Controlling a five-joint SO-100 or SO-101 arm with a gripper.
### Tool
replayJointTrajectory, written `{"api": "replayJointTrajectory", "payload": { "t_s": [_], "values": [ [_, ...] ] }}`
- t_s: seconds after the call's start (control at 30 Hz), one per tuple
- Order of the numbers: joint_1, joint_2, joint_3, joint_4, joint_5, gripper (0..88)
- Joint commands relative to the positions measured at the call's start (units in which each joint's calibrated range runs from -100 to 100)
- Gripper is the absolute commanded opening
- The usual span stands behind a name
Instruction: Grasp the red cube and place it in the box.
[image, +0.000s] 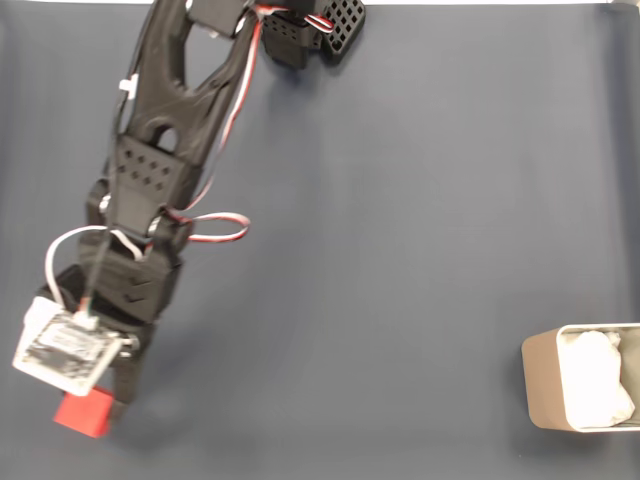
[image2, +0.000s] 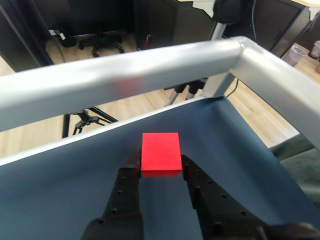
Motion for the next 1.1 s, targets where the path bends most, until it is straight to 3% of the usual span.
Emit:
{"api": "replayJointTrajectory", "payload": {
  "t_s": [0.0, 0.53, 1.07],
  "values": [
    [-3.5, -10.2, 1.9, 1.4, 0.2, 5.8],
    [-22.6, -30.4, 13.2, 9.2, 1.1, 6.1],
    [-38.8, -31.4, 10.9, 10.0, 2.6, 6.3]
  ]
}}
